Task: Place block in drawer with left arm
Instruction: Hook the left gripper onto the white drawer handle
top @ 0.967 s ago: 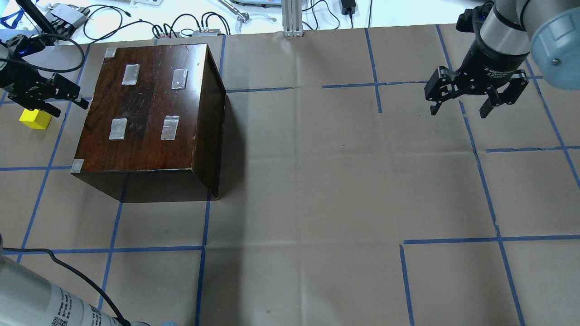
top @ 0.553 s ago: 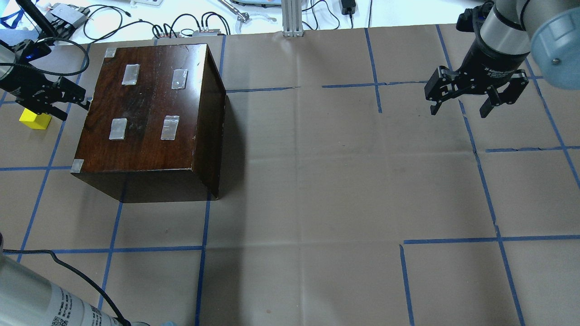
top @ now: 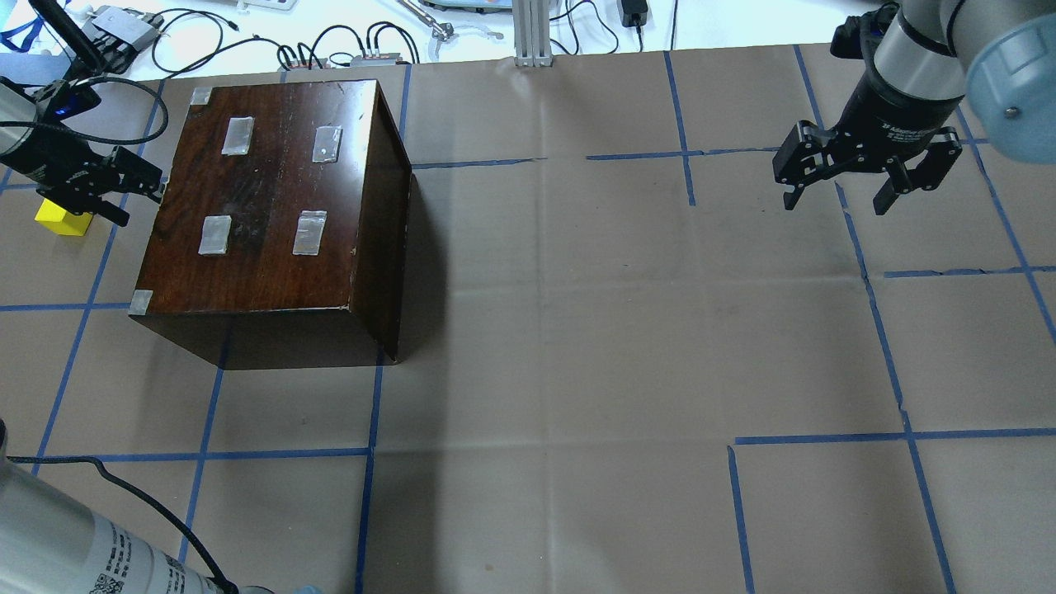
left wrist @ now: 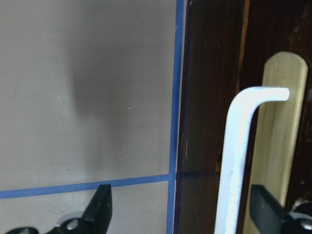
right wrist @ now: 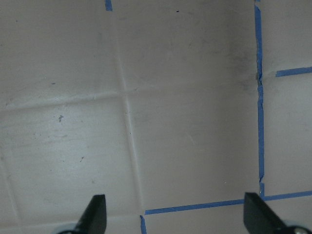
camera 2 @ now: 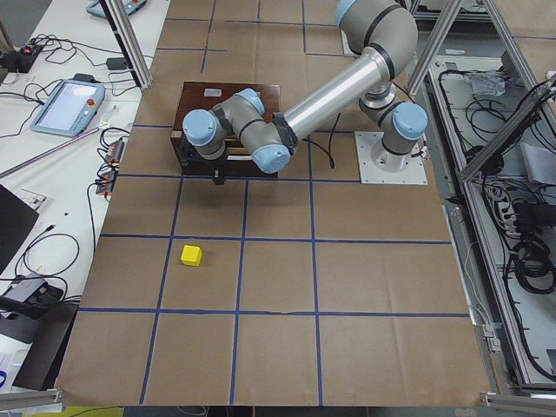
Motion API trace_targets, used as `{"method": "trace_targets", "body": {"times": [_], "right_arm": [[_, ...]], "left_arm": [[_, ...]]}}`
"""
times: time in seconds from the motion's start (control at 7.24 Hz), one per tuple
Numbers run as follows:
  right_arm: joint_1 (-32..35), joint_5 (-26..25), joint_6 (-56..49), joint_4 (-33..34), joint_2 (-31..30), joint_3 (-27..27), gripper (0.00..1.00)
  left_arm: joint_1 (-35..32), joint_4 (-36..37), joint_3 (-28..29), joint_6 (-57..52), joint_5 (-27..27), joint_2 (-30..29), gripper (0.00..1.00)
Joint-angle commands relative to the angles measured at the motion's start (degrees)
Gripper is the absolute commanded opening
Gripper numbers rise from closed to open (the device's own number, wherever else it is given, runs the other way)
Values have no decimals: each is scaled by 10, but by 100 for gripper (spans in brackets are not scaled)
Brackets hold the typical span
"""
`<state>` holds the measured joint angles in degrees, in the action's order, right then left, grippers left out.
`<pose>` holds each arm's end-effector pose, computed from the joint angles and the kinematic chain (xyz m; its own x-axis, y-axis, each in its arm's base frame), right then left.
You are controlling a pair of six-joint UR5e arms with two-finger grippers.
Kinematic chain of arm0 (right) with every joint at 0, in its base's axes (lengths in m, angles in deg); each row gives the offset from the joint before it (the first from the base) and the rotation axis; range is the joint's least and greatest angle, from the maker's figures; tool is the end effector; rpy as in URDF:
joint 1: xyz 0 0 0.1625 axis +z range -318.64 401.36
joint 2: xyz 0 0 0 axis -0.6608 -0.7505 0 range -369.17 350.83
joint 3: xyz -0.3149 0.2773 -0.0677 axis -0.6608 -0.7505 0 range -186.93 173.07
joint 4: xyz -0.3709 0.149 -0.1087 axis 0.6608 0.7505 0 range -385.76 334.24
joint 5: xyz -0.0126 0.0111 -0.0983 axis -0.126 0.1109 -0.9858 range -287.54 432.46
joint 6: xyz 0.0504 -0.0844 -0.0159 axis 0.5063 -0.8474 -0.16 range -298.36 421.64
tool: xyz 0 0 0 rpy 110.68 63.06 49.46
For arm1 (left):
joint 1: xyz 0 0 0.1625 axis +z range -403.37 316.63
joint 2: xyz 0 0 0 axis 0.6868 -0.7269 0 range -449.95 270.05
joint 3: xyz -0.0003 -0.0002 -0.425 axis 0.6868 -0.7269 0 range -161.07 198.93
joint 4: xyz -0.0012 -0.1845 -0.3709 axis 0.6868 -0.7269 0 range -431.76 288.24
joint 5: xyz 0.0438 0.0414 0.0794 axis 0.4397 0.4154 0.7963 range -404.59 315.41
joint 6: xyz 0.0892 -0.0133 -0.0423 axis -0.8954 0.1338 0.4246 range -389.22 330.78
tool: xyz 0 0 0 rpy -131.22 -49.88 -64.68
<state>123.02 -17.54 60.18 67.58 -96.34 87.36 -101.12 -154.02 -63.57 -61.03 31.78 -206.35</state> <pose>0.0589 -0.5171 0.4326 -0.9928 0.1200 -0.0017 0.1196 0.9906 0.0660 0.2086 -0.6241 0.3019 -0.9537 -0.0362 0.2986 -0.0245 0.9988 0.0426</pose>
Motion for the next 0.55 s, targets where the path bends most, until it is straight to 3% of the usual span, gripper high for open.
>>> {"method": "trace_targets", "body": {"times": [0.0,0.41], "right_arm": [[0,0,0,0,0,0,100],[0,0,1,0,0,0,100]], "left_arm": [[0,0,1,-2,4,-5,99],[0,0,0,-5,9,-5,99]]}}
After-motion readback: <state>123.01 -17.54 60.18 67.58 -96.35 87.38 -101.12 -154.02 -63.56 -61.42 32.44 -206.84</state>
